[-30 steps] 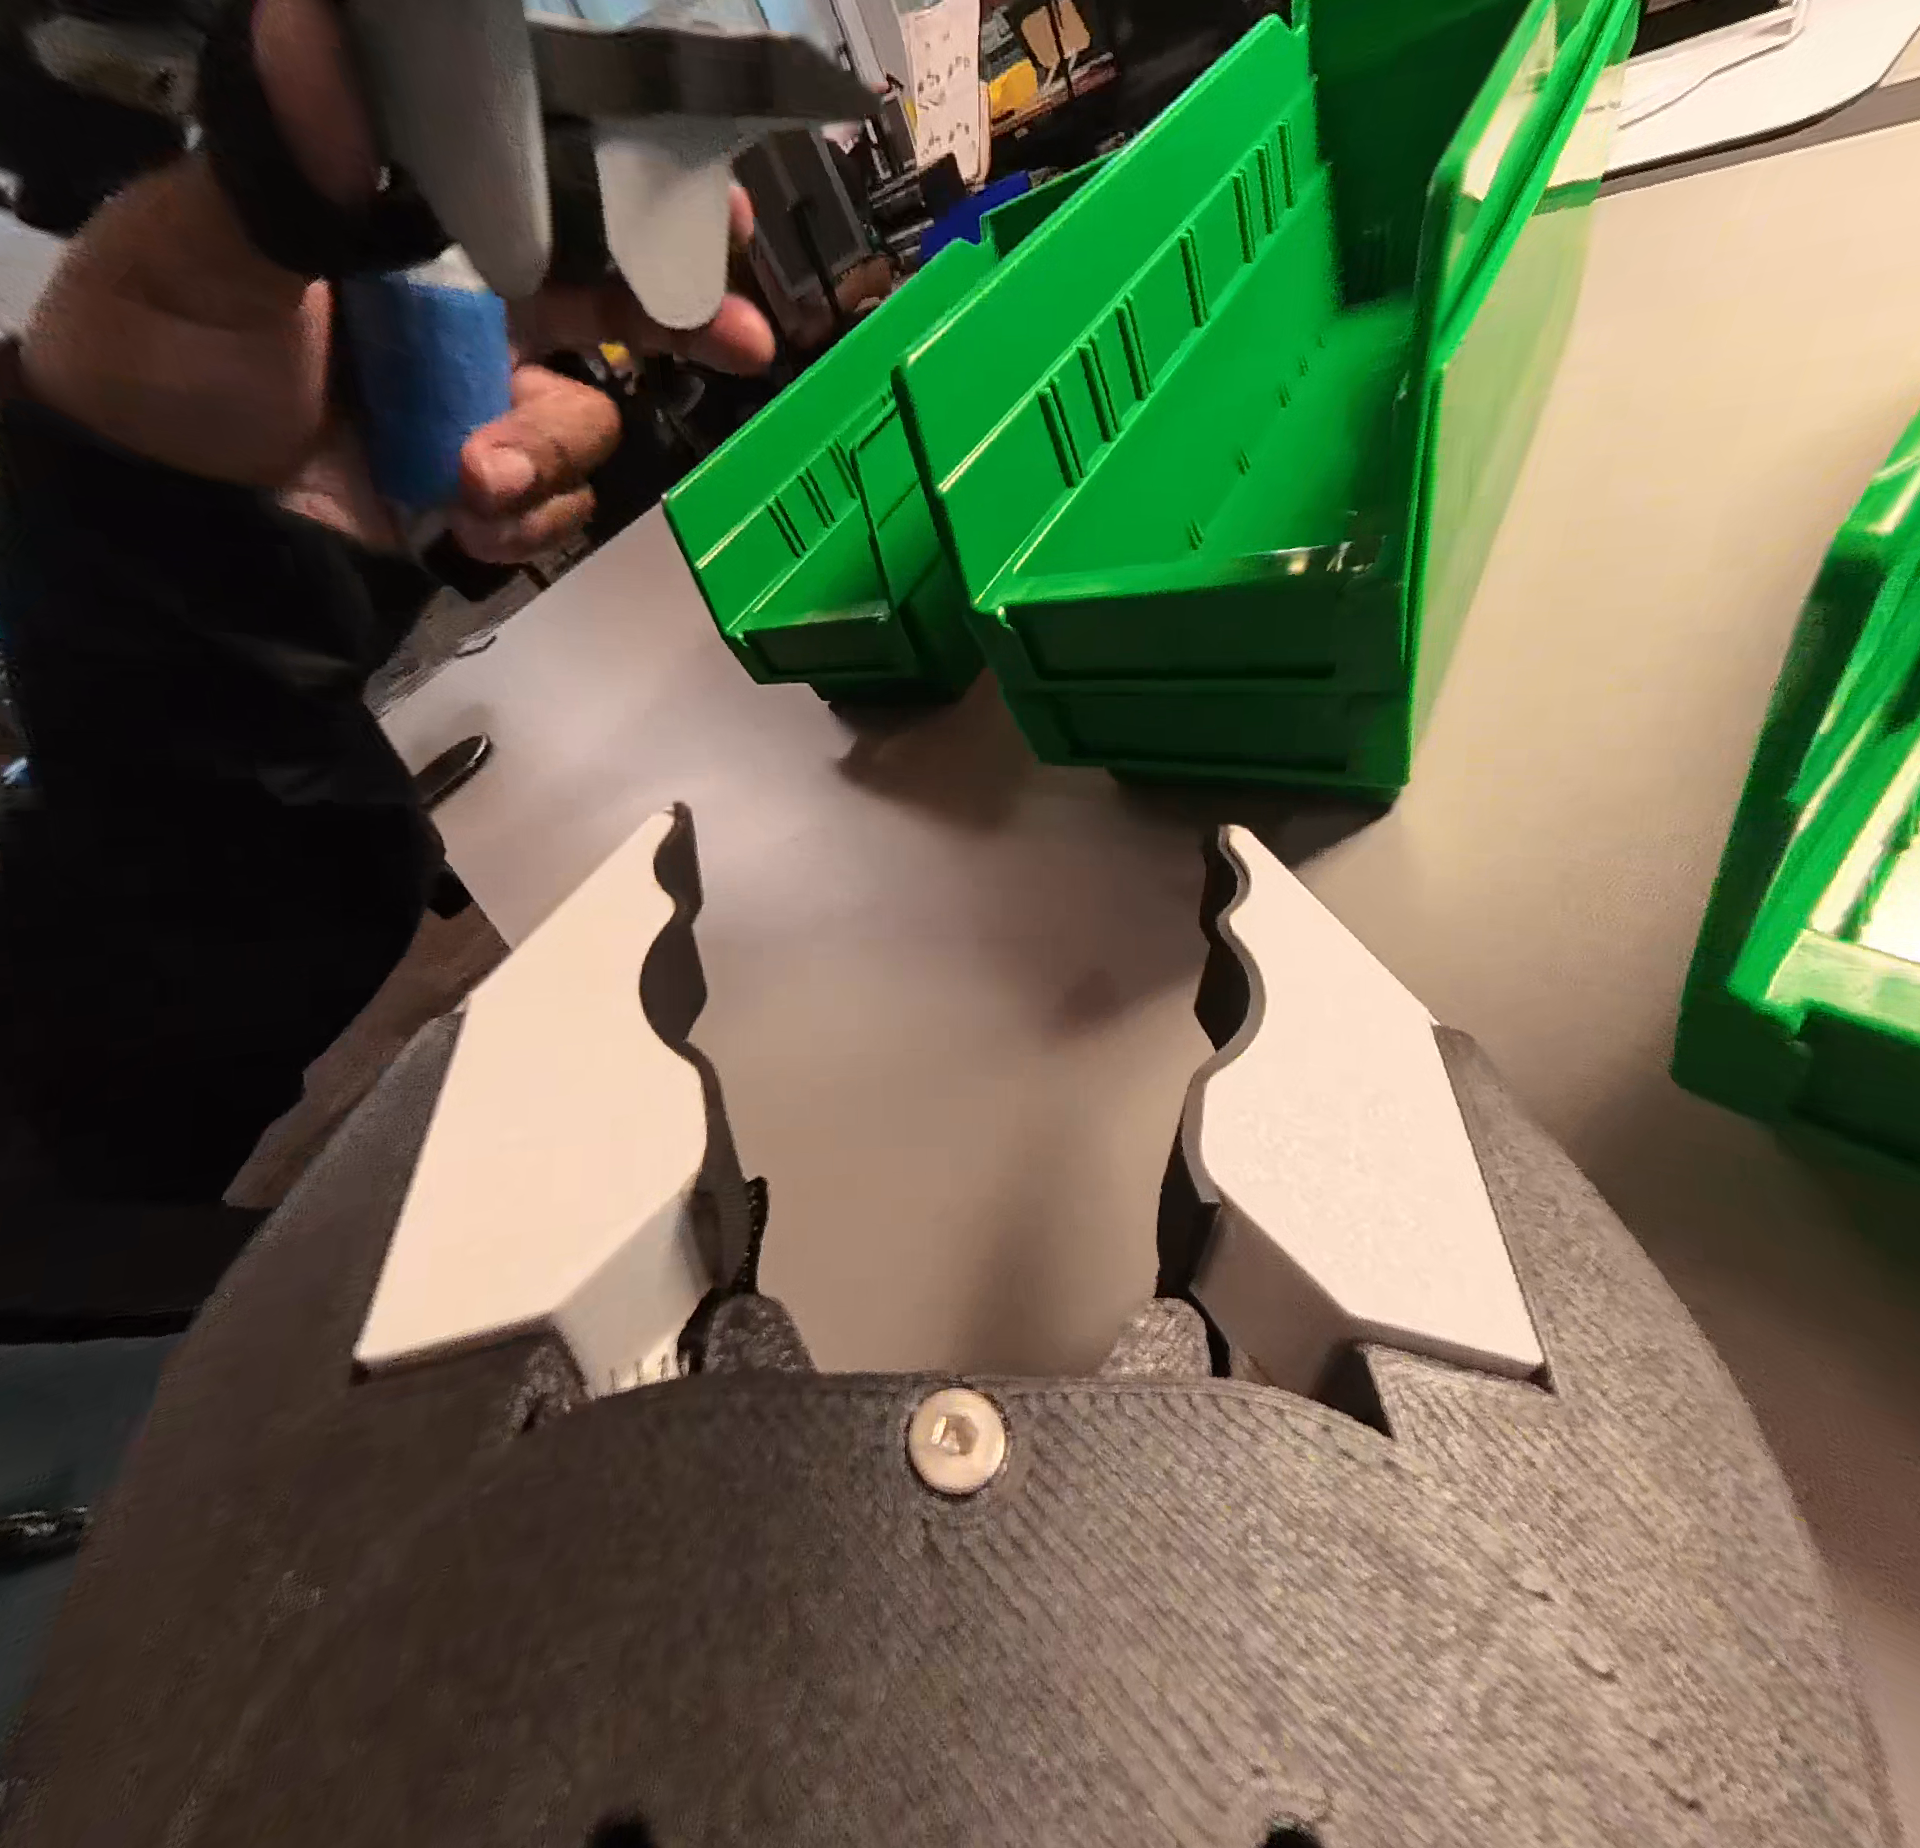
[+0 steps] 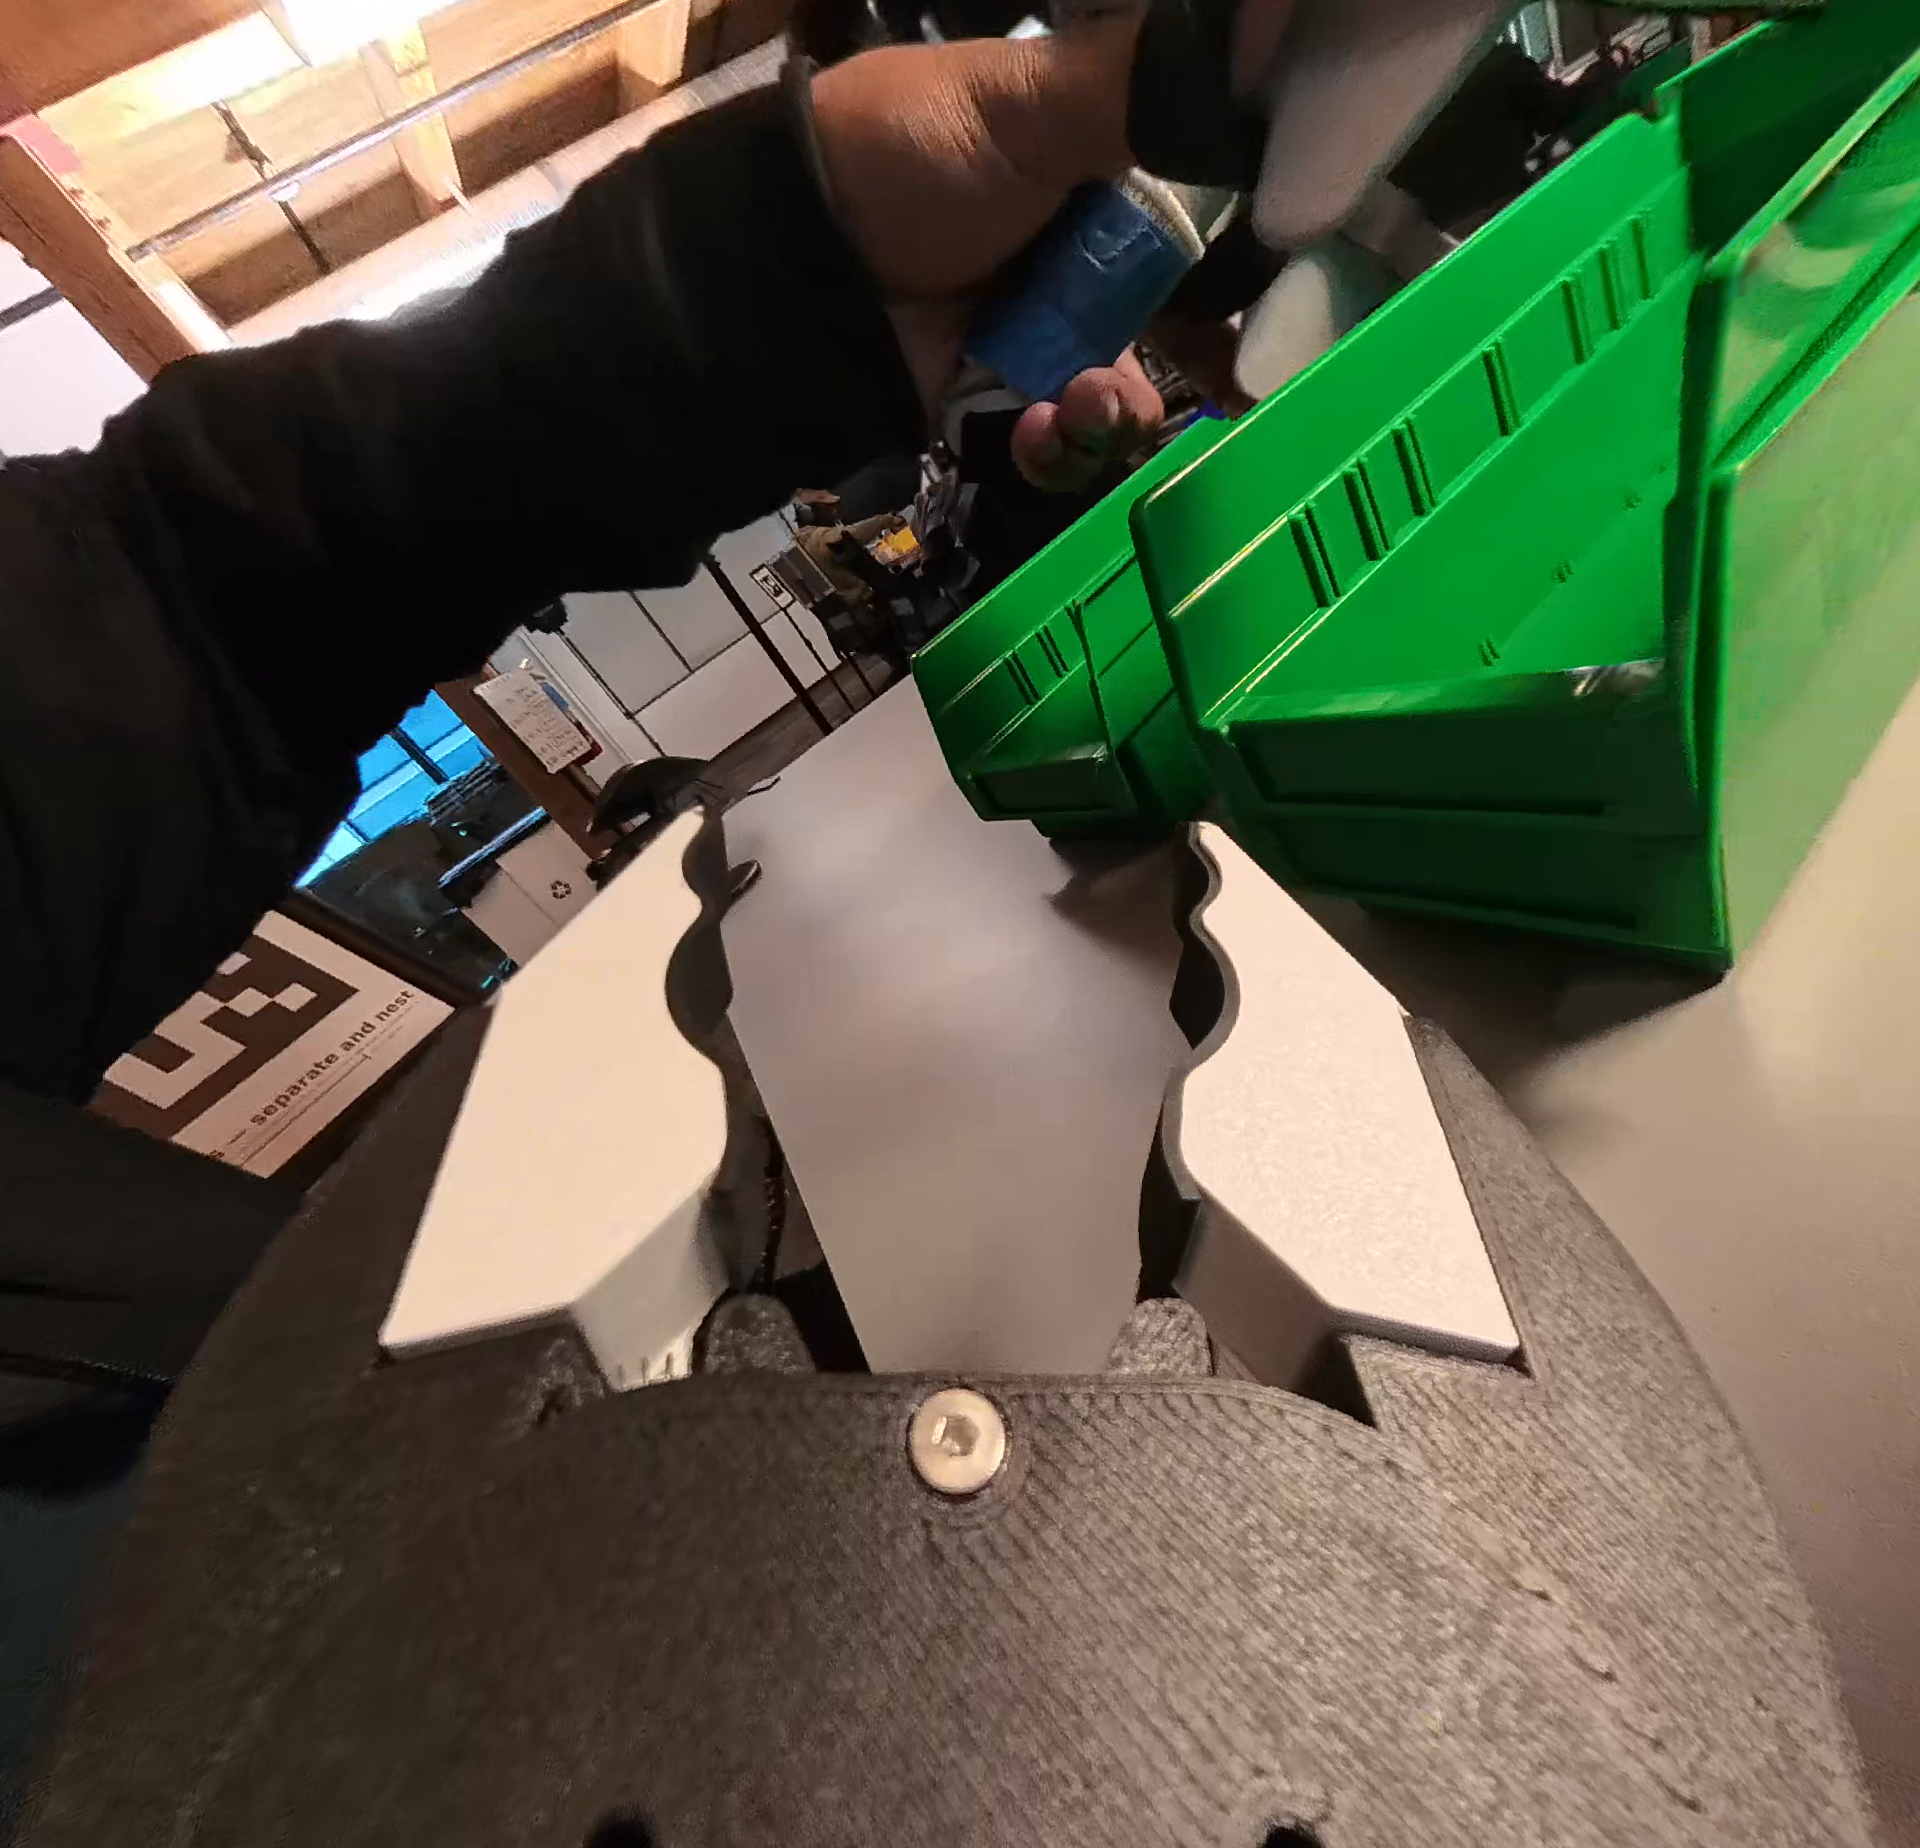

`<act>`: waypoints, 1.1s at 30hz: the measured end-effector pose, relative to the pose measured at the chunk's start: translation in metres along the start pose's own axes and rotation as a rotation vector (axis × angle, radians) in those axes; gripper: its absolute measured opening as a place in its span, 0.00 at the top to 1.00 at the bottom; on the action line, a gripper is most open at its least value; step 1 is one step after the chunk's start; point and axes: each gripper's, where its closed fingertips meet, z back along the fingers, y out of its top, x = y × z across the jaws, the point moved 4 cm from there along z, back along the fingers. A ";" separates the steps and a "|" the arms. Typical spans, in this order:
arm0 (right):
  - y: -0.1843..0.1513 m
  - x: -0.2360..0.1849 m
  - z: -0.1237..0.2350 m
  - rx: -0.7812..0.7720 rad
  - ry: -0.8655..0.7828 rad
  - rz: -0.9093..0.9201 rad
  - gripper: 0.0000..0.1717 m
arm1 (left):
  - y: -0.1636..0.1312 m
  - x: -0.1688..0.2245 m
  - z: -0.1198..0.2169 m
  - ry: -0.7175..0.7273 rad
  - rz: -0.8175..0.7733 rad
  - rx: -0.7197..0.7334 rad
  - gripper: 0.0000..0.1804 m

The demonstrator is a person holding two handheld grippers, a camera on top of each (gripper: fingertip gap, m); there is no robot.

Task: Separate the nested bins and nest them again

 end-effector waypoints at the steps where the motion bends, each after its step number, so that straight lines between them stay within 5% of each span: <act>1: 0.000 0.000 0.000 -0.004 0.001 -0.002 0.49 | 0.002 -0.003 0.001 0.000 -0.005 -0.014 0.22; 6: -0.001 0.000 -0.002 -0.014 0.002 -0.005 0.49 | 0.023 -0.021 0.017 0.240 0.055 0.034 0.19; 15: 0.000 -0.001 0.000 0.001 0.013 -0.005 0.49 | 0.034 0.002 -0.016 0.425 -0.027 -0.107 0.16; 27: 0.008 -0.001 0.010 0.064 0.085 -0.064 0.51 | 0.023 -0.009 -0.014 0.412 -0.082 -0.222 0.23; 33: 0.007 -0.001 0.008 0.053 0.071 -0.057 0.50 | 0.022 -0.012 -0.003 0.414 0.020 -0.177 0.24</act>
